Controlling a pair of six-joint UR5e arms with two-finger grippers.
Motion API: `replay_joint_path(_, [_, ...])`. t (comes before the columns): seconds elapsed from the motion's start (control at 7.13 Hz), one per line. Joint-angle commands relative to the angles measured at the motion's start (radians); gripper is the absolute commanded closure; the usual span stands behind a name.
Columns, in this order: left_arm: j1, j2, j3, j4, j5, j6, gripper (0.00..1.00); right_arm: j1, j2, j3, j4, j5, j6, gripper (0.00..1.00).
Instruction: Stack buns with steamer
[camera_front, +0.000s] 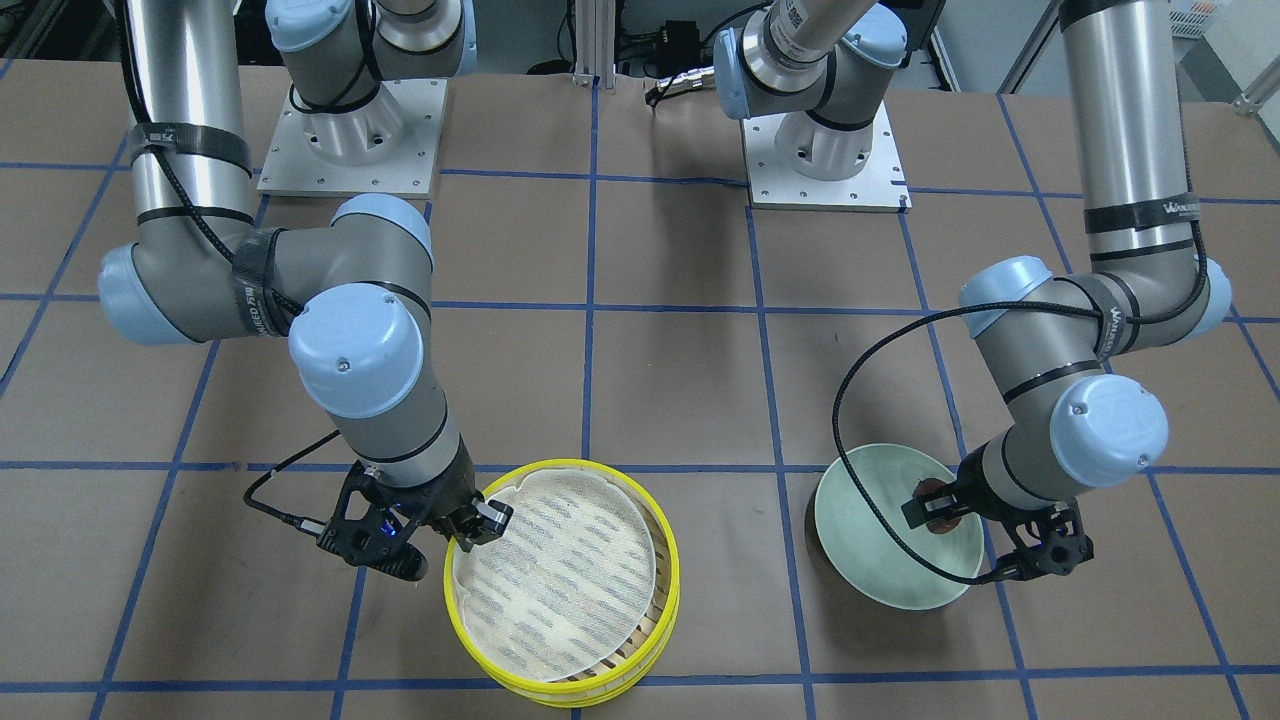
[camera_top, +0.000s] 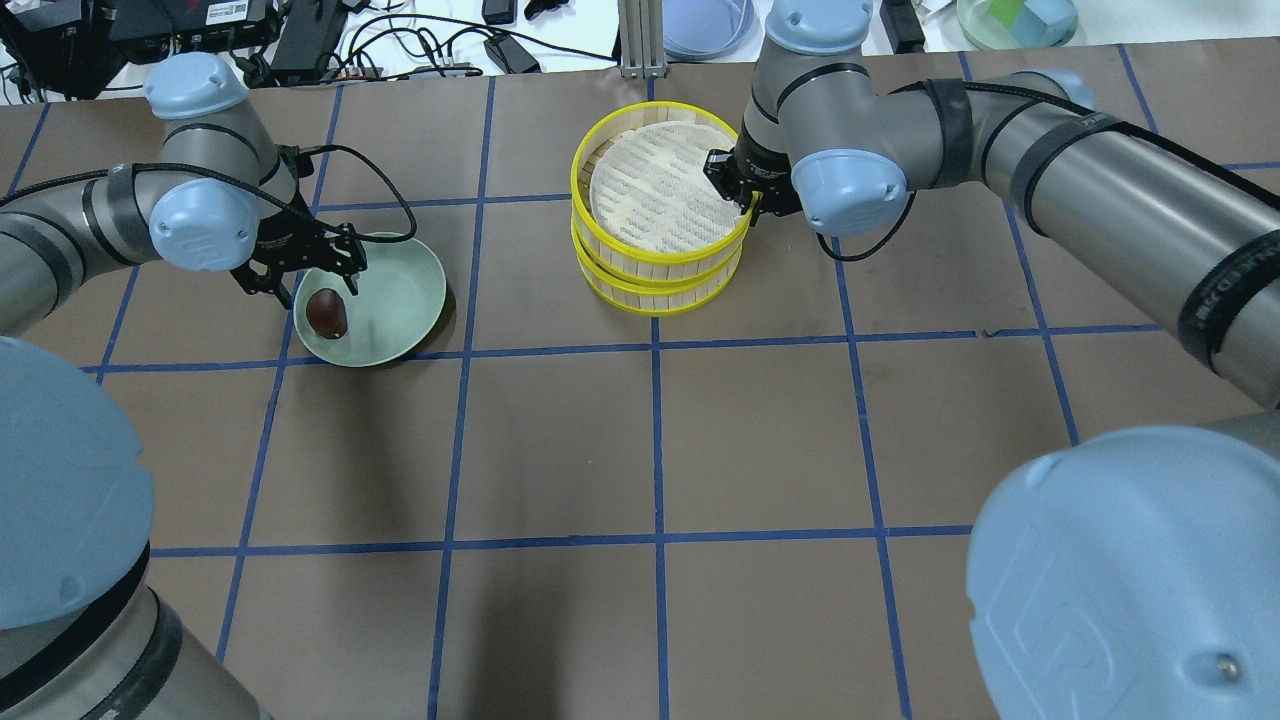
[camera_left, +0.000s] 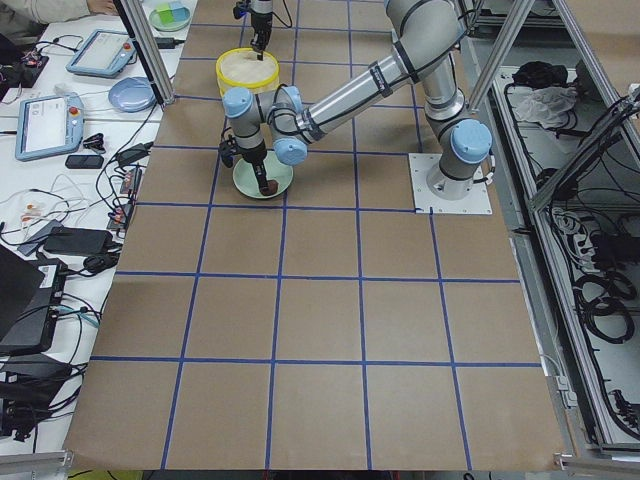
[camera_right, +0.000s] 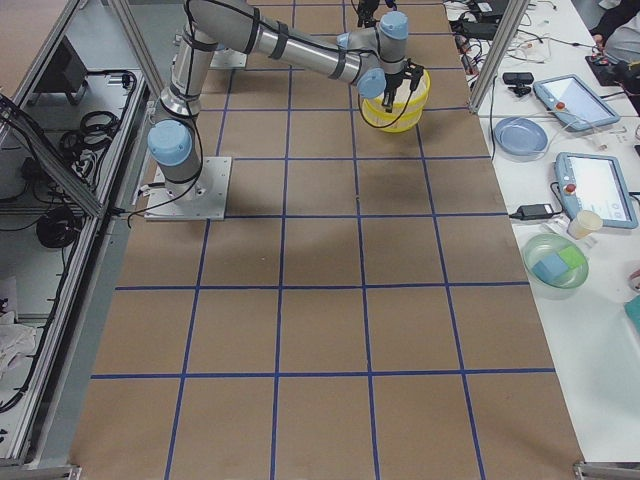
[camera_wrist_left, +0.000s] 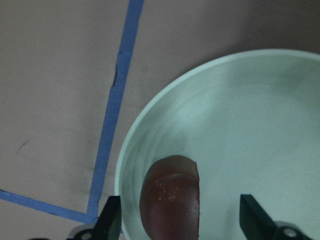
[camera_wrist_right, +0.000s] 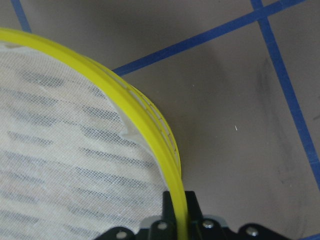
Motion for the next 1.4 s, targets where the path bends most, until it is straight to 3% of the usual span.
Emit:
replay_joint_path(0.0, [0.000,-0.015,0.000,0.000,0.000,-0.004,0.25,0.003,0.010,0.000,-0.002,0.002,0.002,1.00])
replay_joint_path(0.28, [0.000,-0.026,0.000,0.000,0.002,-0.003,0.28,0.003,0.015,0.000,-0.002,0.005,0.002,1.00])
replay_joint_path(0.42, [0.000,-0.029,0.000,0.000,0.003,-0.004,0.50,0.003,0.015,0.000,0.003,0.057,0.002,1.00])
replay_joint_path(0.56, [0.000,-0.030,0.001,0.003,0.003,0.002,0.86,0.001,0.013,0.000,-0.005,0.072,0.000,0.95])
replay_joint_path(0.7, [0.000,-0.030,0.003,0.009,0.005,-0.004,1.00,0.001,0.012,0.002,-0.022,0.072,-0.003,0.50])
replay_joint_path(0.84, [0.000,-0.029,0.012,0.009,0.003,-0.004,1.00,0.001,0.015,0.003,-0.075,0.072,-0.003,0.10])
replay_joint_path(0.98, [0.000,-0.015,0.021,0.009,0.000,-0.004,1.00,0.001,0.010,0.009,-0.082,0.072,-0.003,0.01])
replay_joint_path(1.26, [0.000,-0.003,0.062,0.005,0.000,-0.004,1.00,-0.002,0.000,0.018,-0.083,0.056,-0.016,0.01])
